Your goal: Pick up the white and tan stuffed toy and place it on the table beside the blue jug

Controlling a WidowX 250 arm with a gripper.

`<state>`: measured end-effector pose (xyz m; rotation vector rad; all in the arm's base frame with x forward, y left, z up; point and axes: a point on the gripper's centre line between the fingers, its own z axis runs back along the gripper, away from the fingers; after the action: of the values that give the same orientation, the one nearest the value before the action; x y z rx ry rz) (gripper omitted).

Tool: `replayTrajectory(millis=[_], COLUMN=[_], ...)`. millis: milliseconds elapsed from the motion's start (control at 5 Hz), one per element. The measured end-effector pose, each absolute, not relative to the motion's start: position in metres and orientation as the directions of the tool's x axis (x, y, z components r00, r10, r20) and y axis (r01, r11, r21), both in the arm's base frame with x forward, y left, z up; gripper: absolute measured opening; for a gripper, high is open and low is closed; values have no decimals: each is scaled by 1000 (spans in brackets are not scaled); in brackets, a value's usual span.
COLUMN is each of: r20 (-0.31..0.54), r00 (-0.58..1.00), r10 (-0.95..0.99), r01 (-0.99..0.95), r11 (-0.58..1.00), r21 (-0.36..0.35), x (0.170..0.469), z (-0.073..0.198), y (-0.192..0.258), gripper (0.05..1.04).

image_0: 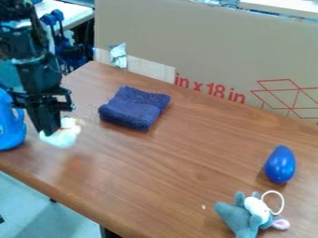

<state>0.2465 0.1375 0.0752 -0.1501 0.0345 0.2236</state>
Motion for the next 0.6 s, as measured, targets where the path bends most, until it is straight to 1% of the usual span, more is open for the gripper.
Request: replayTrajectory(millis=[200,400,600], r20=[-107,-130,-121], r00=[968,968,970], r10=[226,213,209], r01=[-240,-230,-224], r11=[959,964,966], r21=[-149,-136,-129], x=[245,245,250], z=[58,45,45], y=[142,143,140], gripper=[84,84,110])
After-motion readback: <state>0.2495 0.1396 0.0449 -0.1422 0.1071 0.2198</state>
